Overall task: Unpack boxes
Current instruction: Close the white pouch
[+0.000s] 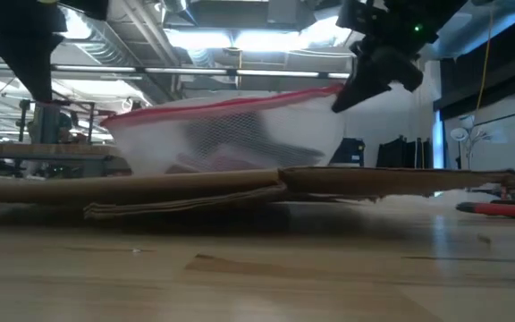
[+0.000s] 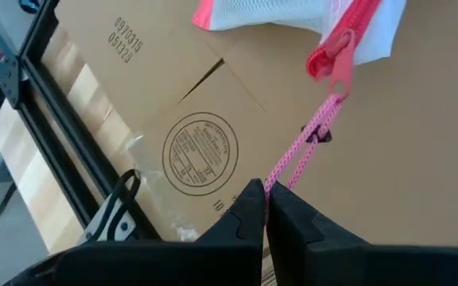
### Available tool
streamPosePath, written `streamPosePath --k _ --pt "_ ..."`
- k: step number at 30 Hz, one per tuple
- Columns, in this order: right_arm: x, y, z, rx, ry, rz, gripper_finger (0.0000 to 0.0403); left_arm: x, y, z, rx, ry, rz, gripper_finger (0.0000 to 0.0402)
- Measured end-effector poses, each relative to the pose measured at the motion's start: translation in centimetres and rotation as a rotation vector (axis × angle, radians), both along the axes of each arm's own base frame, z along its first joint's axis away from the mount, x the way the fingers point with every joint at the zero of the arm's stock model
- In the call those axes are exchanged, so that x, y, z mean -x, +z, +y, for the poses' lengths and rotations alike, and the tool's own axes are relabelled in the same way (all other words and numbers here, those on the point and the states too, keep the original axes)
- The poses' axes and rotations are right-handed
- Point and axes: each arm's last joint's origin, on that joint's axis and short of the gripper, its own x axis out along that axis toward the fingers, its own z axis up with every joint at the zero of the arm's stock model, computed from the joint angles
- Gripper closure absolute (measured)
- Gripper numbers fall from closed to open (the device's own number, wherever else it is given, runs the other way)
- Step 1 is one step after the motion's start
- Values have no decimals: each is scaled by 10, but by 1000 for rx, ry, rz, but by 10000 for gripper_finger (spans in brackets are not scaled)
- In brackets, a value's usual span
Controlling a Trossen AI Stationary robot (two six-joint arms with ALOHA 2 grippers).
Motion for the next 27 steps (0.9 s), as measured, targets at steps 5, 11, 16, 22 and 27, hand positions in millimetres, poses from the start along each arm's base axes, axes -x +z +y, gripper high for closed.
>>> streamPosePath --k 5,11,16,22,27 --pt "-9 3 4 -96 41 -95 403 6 3 5 -61 44 34 401" --pt "-32 -13 10 -178 103 -154 402 7 7 8 -102 32 -33 401" --pt "-48 -34 9 -185 72 -161 393 6 6 7 -109 27 -54 386" --pt "-50 -41 -4 -234 85 -121 300 5 19 8 -10 -84 -132 320" --pt "-36 -29 -6 -190 130 -42 220 14 54 13 146 -220 -349 268"
